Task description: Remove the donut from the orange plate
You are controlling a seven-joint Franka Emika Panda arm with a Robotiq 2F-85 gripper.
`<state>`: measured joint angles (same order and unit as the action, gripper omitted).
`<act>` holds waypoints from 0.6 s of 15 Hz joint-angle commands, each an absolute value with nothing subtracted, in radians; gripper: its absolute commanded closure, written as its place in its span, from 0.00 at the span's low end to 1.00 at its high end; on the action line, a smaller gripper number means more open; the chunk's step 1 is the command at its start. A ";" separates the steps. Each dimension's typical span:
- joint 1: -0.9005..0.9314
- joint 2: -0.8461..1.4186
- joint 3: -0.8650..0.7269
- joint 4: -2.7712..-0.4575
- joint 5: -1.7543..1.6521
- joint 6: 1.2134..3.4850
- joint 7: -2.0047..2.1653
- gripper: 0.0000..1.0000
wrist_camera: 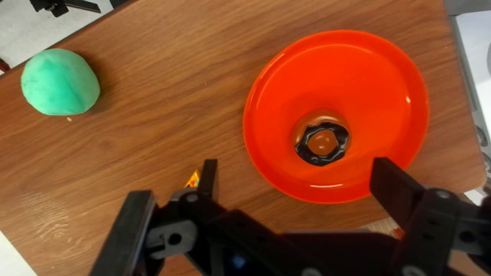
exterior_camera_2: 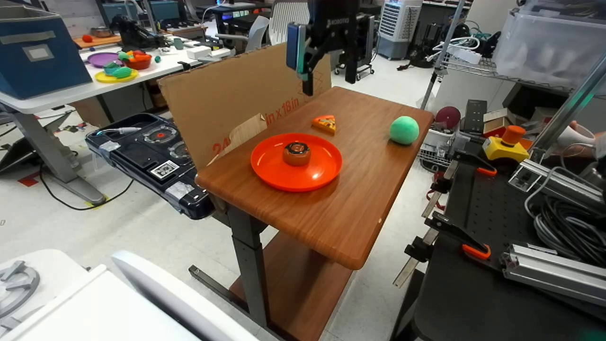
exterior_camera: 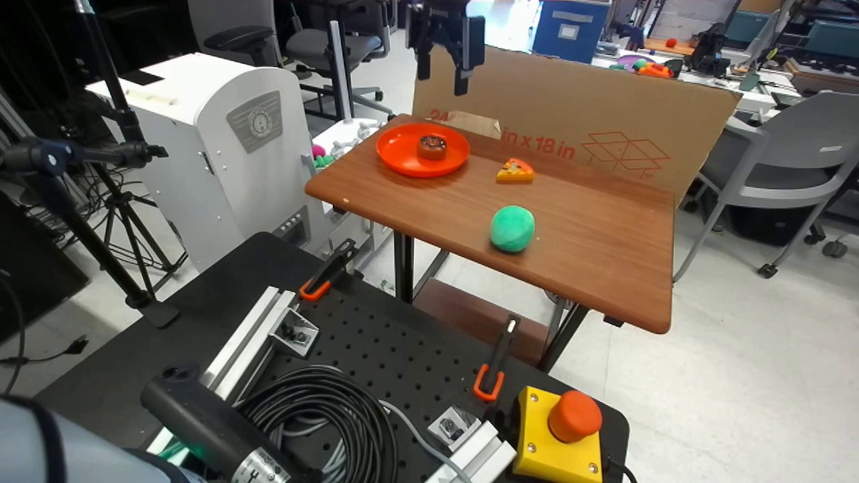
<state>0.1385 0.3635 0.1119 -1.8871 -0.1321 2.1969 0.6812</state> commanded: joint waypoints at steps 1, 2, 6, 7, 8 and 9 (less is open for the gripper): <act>0.195 0.511 0.055 -1.725 -0.137 2.149 0.711 0.00; 0.204 0.546 0.046 -1.694 -0.130 2.142 0.709 0.00; 0.238 0.664 0.016 -1.582 -0.125 2.107 0.709 0.00; 0.244 0.687 0.011 -1.558 -0.123 2.094 0.707 0.00; 0.252 0.714 0.009 -1.533 -0.120 2.079 0.706 0.00; 0.257 0.733 0.007 -1.513 -0.118 2.068 0.703 0.00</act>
